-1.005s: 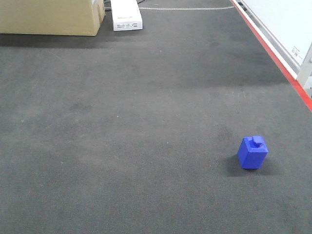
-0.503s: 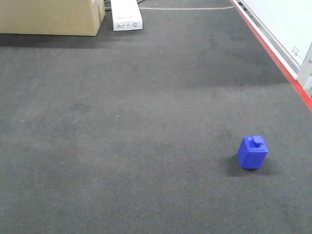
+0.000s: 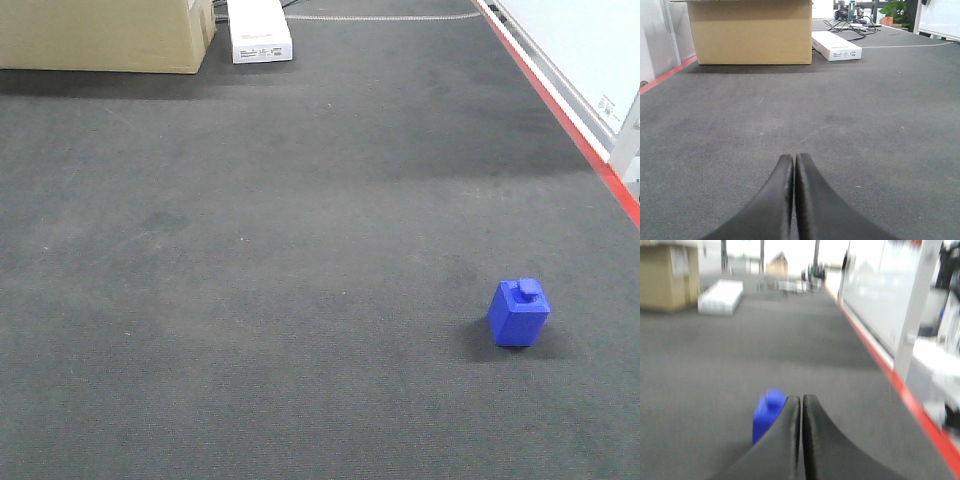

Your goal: Pour parts from conveyor to right shelf

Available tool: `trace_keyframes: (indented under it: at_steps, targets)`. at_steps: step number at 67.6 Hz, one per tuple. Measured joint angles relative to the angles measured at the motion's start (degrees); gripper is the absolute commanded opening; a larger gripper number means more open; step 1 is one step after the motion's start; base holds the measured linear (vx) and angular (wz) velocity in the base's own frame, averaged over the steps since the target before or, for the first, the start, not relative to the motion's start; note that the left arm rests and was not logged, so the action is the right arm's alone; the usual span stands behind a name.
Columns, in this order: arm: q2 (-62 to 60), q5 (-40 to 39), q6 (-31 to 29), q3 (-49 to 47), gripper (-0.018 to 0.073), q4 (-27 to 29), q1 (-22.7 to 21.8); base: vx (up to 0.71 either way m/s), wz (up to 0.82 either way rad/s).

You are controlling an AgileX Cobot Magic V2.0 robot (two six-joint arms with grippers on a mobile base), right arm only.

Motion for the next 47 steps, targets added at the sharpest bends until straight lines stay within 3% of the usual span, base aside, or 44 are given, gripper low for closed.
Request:
trace_keyframes:
  at_steps: [18, 47]
  targets:
    - [0.0, -18.96, 0.0, -0.22, -0.0008, 0.05, 0.0, 0.0, 0.0]
    - [5.0, -11.58, -0.89, -21.05, -0.0006, 0.05, 0.0, 0.0, 0.0]
